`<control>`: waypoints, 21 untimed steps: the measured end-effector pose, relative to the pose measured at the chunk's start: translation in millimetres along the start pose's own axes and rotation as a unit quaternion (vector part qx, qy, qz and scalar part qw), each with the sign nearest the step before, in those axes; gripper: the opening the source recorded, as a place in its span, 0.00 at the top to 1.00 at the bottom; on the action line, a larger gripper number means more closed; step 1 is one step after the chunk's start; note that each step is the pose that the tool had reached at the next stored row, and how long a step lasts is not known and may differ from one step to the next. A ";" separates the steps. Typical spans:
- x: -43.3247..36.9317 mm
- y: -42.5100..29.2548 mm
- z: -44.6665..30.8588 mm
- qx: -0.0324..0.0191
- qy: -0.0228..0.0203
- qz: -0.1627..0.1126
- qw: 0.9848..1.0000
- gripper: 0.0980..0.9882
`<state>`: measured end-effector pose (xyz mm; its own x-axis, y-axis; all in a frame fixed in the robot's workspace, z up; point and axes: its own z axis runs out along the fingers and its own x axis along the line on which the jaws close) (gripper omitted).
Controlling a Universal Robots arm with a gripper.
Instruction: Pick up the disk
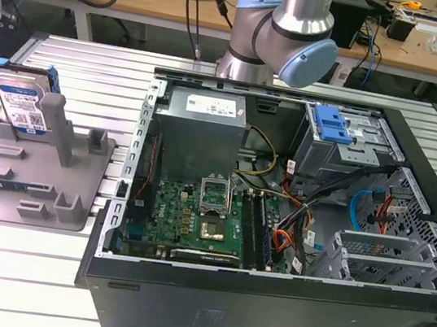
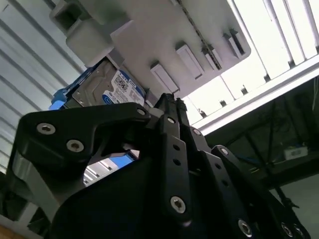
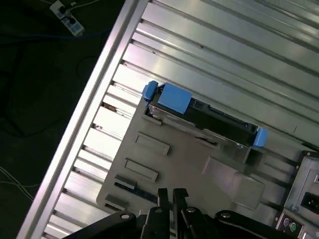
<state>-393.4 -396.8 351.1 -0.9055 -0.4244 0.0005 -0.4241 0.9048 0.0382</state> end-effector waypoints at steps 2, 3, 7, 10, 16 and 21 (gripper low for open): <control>0.0 0.0 0.1 0.000 0.001 -0.033 0.999 0.78; 0.0 0.0 0.1 0.000 0.002 -0.049 0.999 0.71; -0.1 -0.1 0.3 0.002 0.005 -0.096 0.995 0.50; 0.0 0.0 0.3 0.003 0.006 -0.125 0.992 0.50; 0.0 0.0 0.6 0.003 0.008 -0.195 0.981 0.50; 0.0 0.0 1.1 0.003 0.010 -0.250 0.968 0.50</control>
<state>-393.4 -396.7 350.0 -0.5863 -0.8101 0.0028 -0.8096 0.5861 0.0320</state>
